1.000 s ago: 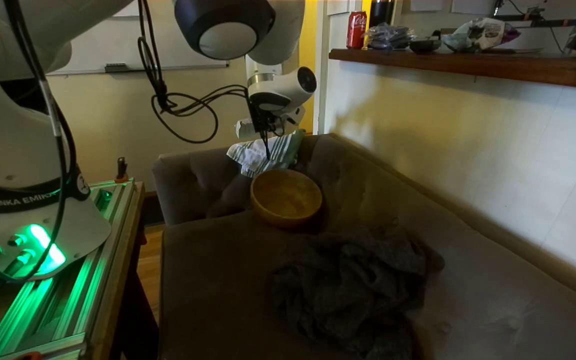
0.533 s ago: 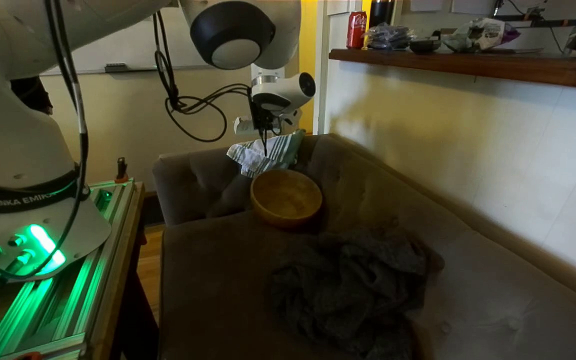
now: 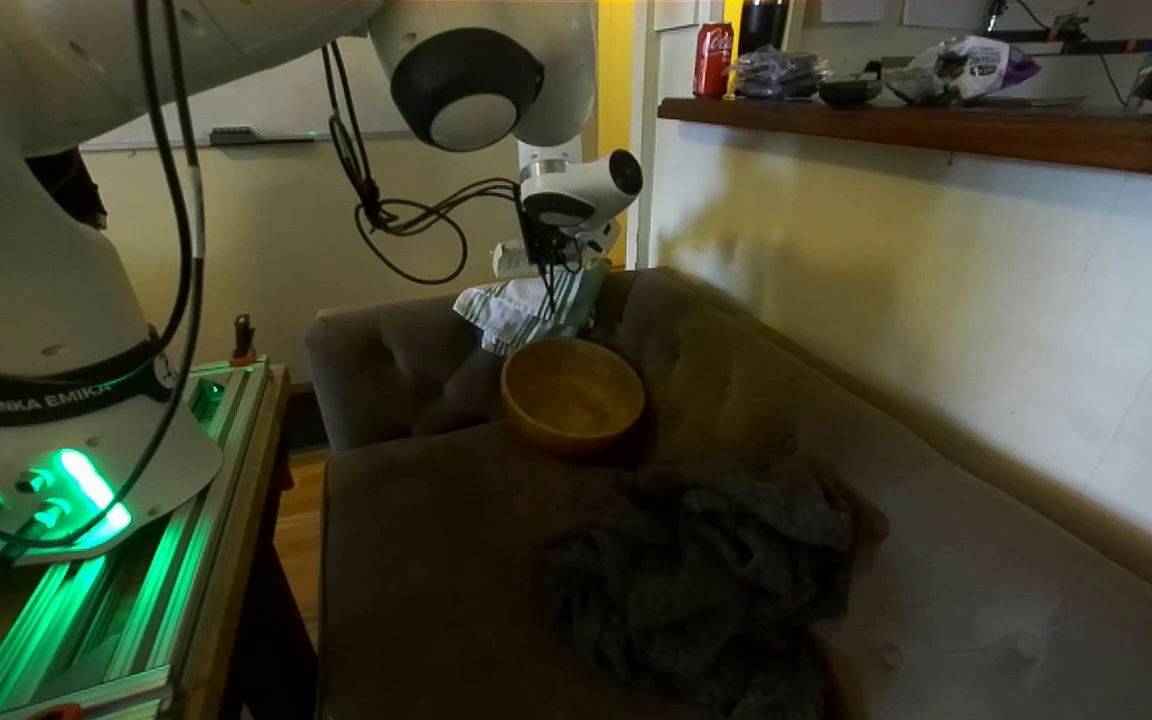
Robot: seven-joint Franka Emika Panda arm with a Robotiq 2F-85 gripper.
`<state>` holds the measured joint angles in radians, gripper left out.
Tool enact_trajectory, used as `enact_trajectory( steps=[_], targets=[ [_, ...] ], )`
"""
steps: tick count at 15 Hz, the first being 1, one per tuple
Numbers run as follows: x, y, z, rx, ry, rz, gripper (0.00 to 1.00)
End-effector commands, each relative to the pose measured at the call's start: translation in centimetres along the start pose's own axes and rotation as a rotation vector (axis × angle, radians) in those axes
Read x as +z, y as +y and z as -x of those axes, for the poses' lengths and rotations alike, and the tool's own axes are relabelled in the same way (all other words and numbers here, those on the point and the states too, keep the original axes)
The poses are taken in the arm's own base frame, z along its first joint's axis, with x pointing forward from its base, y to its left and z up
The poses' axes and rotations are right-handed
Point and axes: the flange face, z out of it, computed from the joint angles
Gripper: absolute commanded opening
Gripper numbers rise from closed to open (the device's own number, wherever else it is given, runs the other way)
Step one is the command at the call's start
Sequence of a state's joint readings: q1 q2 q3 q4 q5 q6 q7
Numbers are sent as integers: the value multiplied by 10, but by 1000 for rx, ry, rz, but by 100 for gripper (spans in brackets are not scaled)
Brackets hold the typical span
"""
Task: Pick up the book and put it on the sofa arm
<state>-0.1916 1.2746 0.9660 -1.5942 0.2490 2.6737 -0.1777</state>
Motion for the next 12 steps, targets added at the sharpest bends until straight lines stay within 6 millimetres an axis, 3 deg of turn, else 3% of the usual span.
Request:
enact_trajectory(
  steps=[1, 4, 5, 6, 9, 12],
  targets=[
    [4, 4, -19, 21, 39, 39, 6],
    [3, 14, -25, 18, 36, 124, 6],
    [3, 16, -28, 16, 45, 146, 49],
    [0, 17, -29, 12, 49, 164, 50],
    [-11, 14, -33, 1, 58, 218, 70],
    [-39, 5, -36, -26, 82, 311, 91]
  ],
)
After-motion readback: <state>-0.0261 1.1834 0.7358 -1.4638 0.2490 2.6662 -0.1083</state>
